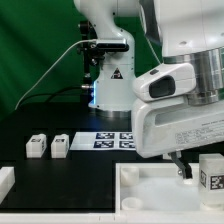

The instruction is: Assemble one leg

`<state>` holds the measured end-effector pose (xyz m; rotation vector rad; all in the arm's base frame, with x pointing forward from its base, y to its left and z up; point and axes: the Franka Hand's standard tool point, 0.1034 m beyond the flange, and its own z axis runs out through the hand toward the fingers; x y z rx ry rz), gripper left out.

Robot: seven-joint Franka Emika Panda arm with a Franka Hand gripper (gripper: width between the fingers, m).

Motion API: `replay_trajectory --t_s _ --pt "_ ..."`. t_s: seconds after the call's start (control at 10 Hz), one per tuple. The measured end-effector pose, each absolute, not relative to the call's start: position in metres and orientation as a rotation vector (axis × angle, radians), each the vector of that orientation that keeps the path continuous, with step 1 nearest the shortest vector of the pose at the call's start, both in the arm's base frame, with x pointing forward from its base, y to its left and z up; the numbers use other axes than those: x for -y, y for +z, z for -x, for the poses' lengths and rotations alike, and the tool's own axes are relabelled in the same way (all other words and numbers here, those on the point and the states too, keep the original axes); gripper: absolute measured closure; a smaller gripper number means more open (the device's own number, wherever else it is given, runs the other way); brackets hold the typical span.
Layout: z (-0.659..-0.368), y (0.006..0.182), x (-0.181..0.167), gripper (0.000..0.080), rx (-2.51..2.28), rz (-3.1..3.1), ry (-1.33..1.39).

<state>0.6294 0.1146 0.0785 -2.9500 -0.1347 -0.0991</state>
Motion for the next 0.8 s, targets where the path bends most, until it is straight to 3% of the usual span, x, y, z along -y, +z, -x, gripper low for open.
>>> replay_trajectory --t_s 0.2,0.3,0.4,0.7,0.8 --pt "-0.6293 0.0783 -0.1144 0.0405 0.134 2.95 -0.099" --pt "-0.6293 0.0783 -0.1143 0.0405 0.134 2.95 -0.099" --pt "-0.6296 0.0781 -0.1121 0.0502 0.13 2.952 -0.099" --pt "-0.6299 0.0782 -0.1113 0.0502 0.069 2.953 -0.094" --pt "-0.6326 0.08 -0.1099 0.0502 -0.207 2.937 -0.077"
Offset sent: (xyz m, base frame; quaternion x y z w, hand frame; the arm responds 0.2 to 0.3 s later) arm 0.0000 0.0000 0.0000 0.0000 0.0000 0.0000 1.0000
